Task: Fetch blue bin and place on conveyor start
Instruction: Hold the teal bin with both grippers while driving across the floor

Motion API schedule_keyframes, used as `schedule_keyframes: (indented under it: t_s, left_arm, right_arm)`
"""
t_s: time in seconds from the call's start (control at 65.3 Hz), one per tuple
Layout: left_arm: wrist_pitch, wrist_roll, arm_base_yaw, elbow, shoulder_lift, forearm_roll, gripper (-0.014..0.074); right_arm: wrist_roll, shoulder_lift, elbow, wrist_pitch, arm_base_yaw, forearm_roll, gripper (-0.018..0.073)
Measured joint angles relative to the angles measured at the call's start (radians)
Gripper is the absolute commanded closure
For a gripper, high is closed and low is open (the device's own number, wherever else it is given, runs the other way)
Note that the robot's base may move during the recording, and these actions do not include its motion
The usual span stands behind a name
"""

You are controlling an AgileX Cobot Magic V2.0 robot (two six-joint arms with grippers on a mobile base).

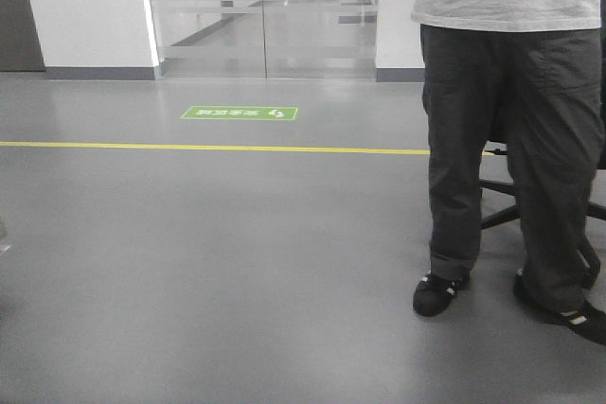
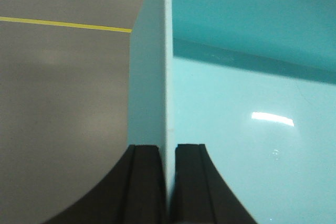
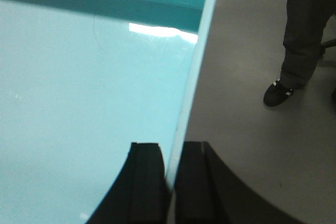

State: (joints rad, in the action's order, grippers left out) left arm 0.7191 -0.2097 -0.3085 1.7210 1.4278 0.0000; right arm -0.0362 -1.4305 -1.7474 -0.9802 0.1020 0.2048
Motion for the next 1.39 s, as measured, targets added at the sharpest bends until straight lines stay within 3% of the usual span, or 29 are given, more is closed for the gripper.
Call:
schedule_keyframes:
  t_s: [1.394]
  left_arm:
    - [0.000,0.000,0.000,0.000,0.000,0.000,0.0707]
  right_arm:
    - [-0.002,-0.002,0.000,0.000,0.000,0.000,0.0711]
